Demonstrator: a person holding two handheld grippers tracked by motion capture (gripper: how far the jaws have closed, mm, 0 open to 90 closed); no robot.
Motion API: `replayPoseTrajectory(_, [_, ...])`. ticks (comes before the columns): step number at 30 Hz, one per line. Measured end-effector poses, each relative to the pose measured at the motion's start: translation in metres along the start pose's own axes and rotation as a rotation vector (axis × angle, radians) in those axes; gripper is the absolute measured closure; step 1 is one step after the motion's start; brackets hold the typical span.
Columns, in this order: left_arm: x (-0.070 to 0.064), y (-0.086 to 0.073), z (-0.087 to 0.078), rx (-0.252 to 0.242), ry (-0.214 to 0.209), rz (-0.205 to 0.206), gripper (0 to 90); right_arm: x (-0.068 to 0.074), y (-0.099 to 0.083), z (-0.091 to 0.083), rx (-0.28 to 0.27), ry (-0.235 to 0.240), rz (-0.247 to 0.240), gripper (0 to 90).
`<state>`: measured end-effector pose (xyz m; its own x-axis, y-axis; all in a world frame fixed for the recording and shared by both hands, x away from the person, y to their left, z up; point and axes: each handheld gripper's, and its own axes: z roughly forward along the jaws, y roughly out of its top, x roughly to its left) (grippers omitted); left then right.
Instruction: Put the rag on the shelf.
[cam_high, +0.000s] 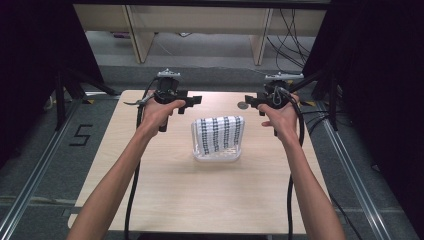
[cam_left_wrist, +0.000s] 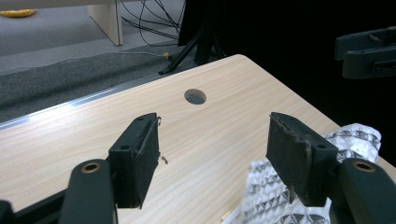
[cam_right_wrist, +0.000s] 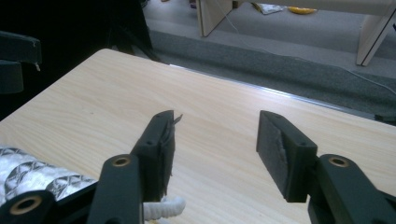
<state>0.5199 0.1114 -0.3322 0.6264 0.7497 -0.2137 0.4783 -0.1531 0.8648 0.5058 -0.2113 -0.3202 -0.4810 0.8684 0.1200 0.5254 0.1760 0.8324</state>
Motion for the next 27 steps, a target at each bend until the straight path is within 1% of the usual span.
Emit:
replayPoseTrajectory(1, [0.000,0.000,-0.001,0.000,-0.005,-0.001,33.0,0.000,0.000,-0.002,-0.003,-0.006,-0.007,46.8])
replayPoseTrajectory(2, [-0.001,-0.001,-0.001,-0.004,-0.005,-0.002,32.8,0.002,0.000,-0.003,-0.004,0.006,0.009,45.9])
replayPoseTrajectory(3, [-0.001,-0.001,-0.002,0.000,-0.014,0.002,32.7,0.002,0.000,-0.005,-0.010,0.012,0.002,45.1])
replayPoseTrajectory(4, [-0.002,-0.001,-0.002,0.001,-0.013,0.006,32.4,0.004,-0.001,-0.006,-0.009,0.016,0.007,44.4])
replayPoseTrajectory(6, [-0.003,-0.001,-0.004,-0.002,-0.009,0.007,32.1,0.004,-0.001,-0.009,-0.021,0.033,-0.016,43.7])
replayPoseTrajectory(7, [-0.003,-0.001,-0.005,-0.002,-0.011,0.010,32.0,0.006,-0.002,-0.011,-0.018,0.035,0.001,43.3])
replayPoseTrajectory(9, [-0.005,-0.001,-0.008,-0.005,-0.010,0.012,31.9,0.007,-0.003,-0.014,-0.020,0.046,-0.017,42.8])
replayPoseTrajectory(10, [-0.006,-0.001,-0.010,-0.008,-0.013,0.009,31.8,0.008,-0.004,-0.015,-0.016,0.041,-0.004,42.6])
replayPoseTrajectory(11, [-0.008,-0.001,-0.012,-0.008,-0.014,0.013,31.6,0.008,-0.004,-0.016,-0.025,0.051,-0.018,42.5])
replayPoseTrajectory(12, [-0.009,-0.001,-0.013,-0.007,-0.015,0.020,31.4,0.008,-0.005,-0.018,-0.024,0.054,-0.021,42.2])
replayPoseTrajectory(13, [-0.011,-0.002,-0.015,-0.005,-0.014,0.020,31.3,0.009,-0.006,-0.018,-0.023,0.058,-0.014,42.0])
replayPoseTrajectory(14, [-0.012,-0.002,-0.016,-0.002,-0.021,0.024,31.1,0.009,-0.006,-0.020,-0.023,0.053,-0.030,41.4])
replayPoseTrajectory(15, [-0.014,-0.003,-0.018,0.001,-0.023,0.020,30.9,0.011,-0.007,-0.021,-0.020,0.064,-0.014,40.8])
replayPoseTrajectory(16, [-0.014,-0.004,-0.020,0.001,-0.024,0.020,30.8,0.011,-0.008,-0.021,-0.025,0.067,-0.033,40.7])
replayPoseTrajectory(17, [-0.014,-0.004,-0.020,0.001,-0.024,0.020,30.7,0.012,-0.009,-0.023,-0.020,0.067,-0.023,40.6])
replayPoseTrajectory(18, [-0.015,-0.007,-0.023,-0.003,-0.033,0.011,30.5,0.013,-0.009,-0.024,-0.023,0.075,-0.021,40.4])
replayPoseTrajectory(19, [-0.015,-0.008,-0.025,-0.007,-0.042,0.004,30.3,0.012,-0.010,-0.025,-0.037,0.072,-0.047,40.3])
replayPoseTrajectory(20, [-0.016,-0.009,-0.027,-0.008,-0.044,0.001,30.1,0.015,-0.011,-0.027,-0.021,0.077,-0.015,40.1])
replayPoseTrajectory(21, [-0.016,-0.010,-0.028,-0.007,-0.048,-0.002,29.8,0.015,-0.011,-0.028,-0.018,0.071,-0.032,39.7])
replayPoseTrajectory(22, [-0.016,-0.011,-0.030,-0.007,-0.054,-0.005,29.4,0.014,-0.012,-0.028,-0.022,0.082,-0.049,39.5])
replayPoseTrajectory(23, [-0.017,-0.013,-0.032,-0.009,-0.061,-0.010,29.0,0.015,-0.012,-0.029,-0.022,0.081,-0.039,39.4])
replayPoseTrajectory(25, [-0.018,-0.015,-0.035,-0.012,-0.081,-0.021,28.7,0.016,-0.013,-0.032,-0.023,0.082,-0.039,38.6])
replayPoseTrajectory(26, [-0.019,-0.017,-0.037,-0.009,-0.083,-0.019,28.5,0.016,-0.013,-0.032,-0.032,0.089,-0.055,38.3])
replayPoseTrajectory(27, [-0.020,-0.018,-0.038,-0.009,-0.085,-0.013,28.4,0.017,-0.013,-0.033,-0.026,0.089,-0.040,38.0])
